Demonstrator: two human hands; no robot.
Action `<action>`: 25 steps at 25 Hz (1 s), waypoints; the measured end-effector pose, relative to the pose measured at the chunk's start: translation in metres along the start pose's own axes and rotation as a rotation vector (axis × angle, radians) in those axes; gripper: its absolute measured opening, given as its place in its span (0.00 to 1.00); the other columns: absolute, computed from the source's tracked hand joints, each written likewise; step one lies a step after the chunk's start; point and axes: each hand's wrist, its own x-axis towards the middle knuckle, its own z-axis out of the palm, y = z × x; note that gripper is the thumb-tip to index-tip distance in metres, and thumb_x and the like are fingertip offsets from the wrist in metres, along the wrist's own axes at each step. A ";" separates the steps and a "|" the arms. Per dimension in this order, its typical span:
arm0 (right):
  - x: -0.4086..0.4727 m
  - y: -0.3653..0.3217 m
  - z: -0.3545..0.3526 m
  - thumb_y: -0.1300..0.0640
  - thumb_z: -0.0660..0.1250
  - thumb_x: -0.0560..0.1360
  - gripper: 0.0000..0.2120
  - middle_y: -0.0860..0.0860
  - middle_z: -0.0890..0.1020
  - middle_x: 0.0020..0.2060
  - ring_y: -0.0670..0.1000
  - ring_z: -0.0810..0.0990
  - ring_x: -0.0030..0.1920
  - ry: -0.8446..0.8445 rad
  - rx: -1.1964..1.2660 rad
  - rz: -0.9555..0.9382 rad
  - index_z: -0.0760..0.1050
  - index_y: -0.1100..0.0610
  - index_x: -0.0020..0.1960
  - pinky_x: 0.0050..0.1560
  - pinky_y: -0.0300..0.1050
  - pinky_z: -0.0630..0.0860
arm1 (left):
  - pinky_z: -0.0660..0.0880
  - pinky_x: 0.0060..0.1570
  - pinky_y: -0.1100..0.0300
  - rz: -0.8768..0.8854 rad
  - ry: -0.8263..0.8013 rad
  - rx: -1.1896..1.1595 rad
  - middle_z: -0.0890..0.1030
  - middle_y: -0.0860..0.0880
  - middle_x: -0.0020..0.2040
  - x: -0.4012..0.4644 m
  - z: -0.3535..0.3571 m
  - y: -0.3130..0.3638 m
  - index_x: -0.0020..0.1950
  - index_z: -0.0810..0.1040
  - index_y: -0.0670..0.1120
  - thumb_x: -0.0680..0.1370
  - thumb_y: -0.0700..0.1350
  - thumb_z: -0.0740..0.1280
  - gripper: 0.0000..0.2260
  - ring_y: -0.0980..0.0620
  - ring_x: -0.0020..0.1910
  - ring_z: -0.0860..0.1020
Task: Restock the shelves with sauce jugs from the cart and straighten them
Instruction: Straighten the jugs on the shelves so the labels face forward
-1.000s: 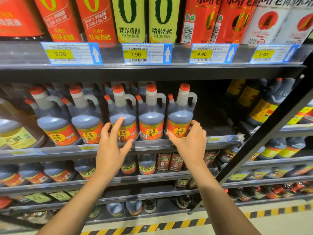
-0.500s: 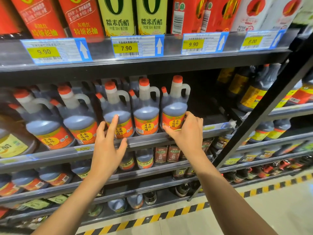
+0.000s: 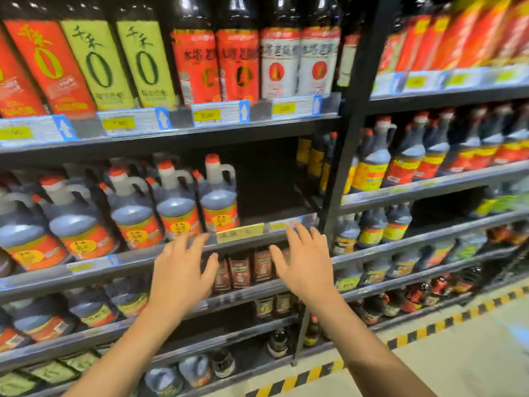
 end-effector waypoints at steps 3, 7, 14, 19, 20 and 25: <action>-0.021 0.054 -0.032 0.34 0.52 0.80 0.33 0.54 0.72 0.74 0.63 0.67 0.75 -0.028 -0.019 0.071 0.69 0.54 0.76 0.76 0.63 0.62 | 0.78 0.51 0.44 0.175 -0.052 0.030 0.79 0.42 0.60 0.010 0.009 0.076 0.62 0.79 0.46 0.78 0.61 0.56 0.25 0.36 0.55 0.79; -0.055 0.120 -0.075 0.32 0.46 0.79 0.37 0.53 0.71 0.75 0.63 0.64 0.76 -0.038 -0.056 0.160 0.67 0.53 0.76 0.76 0.63 0.61 | 0.76 0.57 0.46 0.322 -0.100 0.012 0.79 0.46 0.62 0.014 0.022 0.168 0.67 0.78 0.51 0.78 0.64 0.54 0.27 0.42 0.61 0.78; -0.105 0.205 -0.131 0.30 0.43 0.78 0.39 0.51 0.63 0.80 0.60 0.54 0.81 -0.035 -0.059 0.366 0.60 0.52 0.81 0.80 0.60 0.51 | 0.77 0.56 0.47 0.521 -0.166 0.023 0.79 0.48 0.63 0.010 0.046 0.292 0.67 0.78 0.53 0.78 0.64 0.55 0.25 0.44 0.60 0.79; -0.101 0.242 -0.134 0.32 0.50 0.81 0.35 0.49 0.60 0.81 0.58 0.50 0.82 -0.059 -0.024 0.435 0.57 0.49 0.81 0.81 0.60 0.50 | 0.77 0.58 0.45 0.558 -0.175 -0.020 0.78 0.47 0.65 0.026 0.057 0.335 0.68 0.78 0.53 0.78 0.64 0.53 0.27 0.43 0.62 0.78; -0.096 0.249 -0.133 0.32 0.51 0.81 0.34 0.49 0.60 0.81 0.58 0.50 0.82 -0.065 -0.018 0.440 0.57 0.49 0.81 0.81 0.59 0.50 | 0.76 0.59 0.44 0.553 -0.176 -0.029 0.78 0.46 0.66 0.030 0.061 0.341 0.68 0.77 0.53 0.78 0.64 0.53 0.27 0.43 0.63 0.78; -0.064 0.285 -0.120 0.33 0.51 0.81 0.34 0.48 0.59 0.81 0.57 0.49 0.82 -0.072 0.008 0.428 0.57 0.49 0.81 0.81 0.58 0.49 | 0.74 0.62 0.43 0.535 -0.162 -0.040 0.76 0.45 0.68 0.066 0.090 0.372 0.71 0.74 0.52 0.77 0.63 0.55 0.27 0.40 0.66 0.75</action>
